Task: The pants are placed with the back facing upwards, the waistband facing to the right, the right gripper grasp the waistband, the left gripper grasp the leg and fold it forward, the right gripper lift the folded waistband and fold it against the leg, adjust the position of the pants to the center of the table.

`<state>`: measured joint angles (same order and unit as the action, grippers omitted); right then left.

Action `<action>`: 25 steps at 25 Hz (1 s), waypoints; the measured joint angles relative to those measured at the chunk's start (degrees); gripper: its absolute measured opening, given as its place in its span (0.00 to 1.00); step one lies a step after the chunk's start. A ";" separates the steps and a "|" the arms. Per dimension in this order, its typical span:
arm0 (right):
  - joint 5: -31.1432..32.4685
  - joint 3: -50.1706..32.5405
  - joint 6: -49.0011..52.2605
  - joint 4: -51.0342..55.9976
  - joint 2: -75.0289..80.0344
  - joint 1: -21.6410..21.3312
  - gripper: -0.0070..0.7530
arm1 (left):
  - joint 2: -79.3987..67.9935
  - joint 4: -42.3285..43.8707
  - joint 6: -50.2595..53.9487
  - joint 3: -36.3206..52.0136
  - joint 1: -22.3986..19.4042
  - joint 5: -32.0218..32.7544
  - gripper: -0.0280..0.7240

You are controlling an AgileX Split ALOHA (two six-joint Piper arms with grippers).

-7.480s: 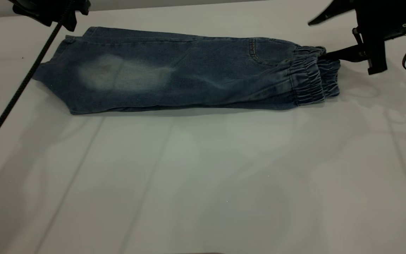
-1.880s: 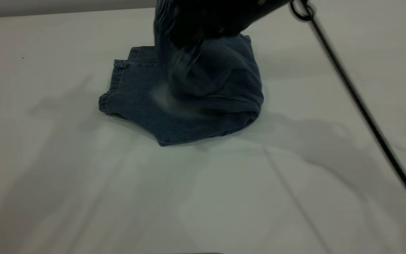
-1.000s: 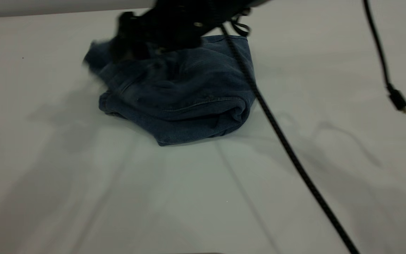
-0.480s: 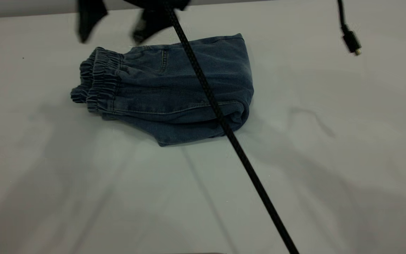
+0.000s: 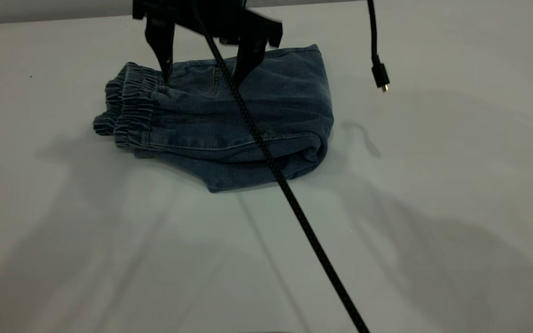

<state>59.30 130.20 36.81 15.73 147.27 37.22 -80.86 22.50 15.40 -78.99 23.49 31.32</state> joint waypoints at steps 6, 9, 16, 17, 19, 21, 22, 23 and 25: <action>-4.31 0.49 6.42 0.57 3.73 0.66 0.77 | 0.00 -0.18 0.00 1.38 0.00 0.14 0.44; -3.12 0.49 6.80 -1.66 5.22 0.60 0.74 | 0.00 -0.18 0.00 2.31 0.00 0.14 0.44; 3.28 0.94 2.06 -3.85 6.05 0.53 0.71 | 0.00 -0.18 0.00 2.51 0.00 -0.48 0.44; 4.42 0.94 1.45 -4.34 6.05 0.53 0.71 | 0.00 -0.18 0.00 2.51 0.00 -0.48 0.44; 6.41 0.94 0.39 -4.89 6.05 0.53 0.71 | 0.00 -0.18 0.00 2.51 0.00 -0.58 0.44; 7.90 0.94 -0.67 -5.14 6.05 0.53 0.71 | 0.00 -0.18 0.00 2.57 0.00 -0.69 0.44; 8.42 0.94 -0.91 -5.29 6.05 0.53 0.71 | 0.00 -0.18 0.00 2.57 0.00 -0.69 0.44; 8.70 0.94 -1.07 -5.29 6.05 0.53 0.71 | 0.00 -0.18 0.00 2.57 0.00 -0.69 0.44; 8.93 0.94 -1.34 -5.08 6.05 0.53 0.71 | 0.00 -0.18 -0.02 2.57 0.00 -0.69 0.44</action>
<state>68.23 131.14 35.47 10.64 153.32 37.74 -80.86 22.32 15.38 -76.42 23.49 30.62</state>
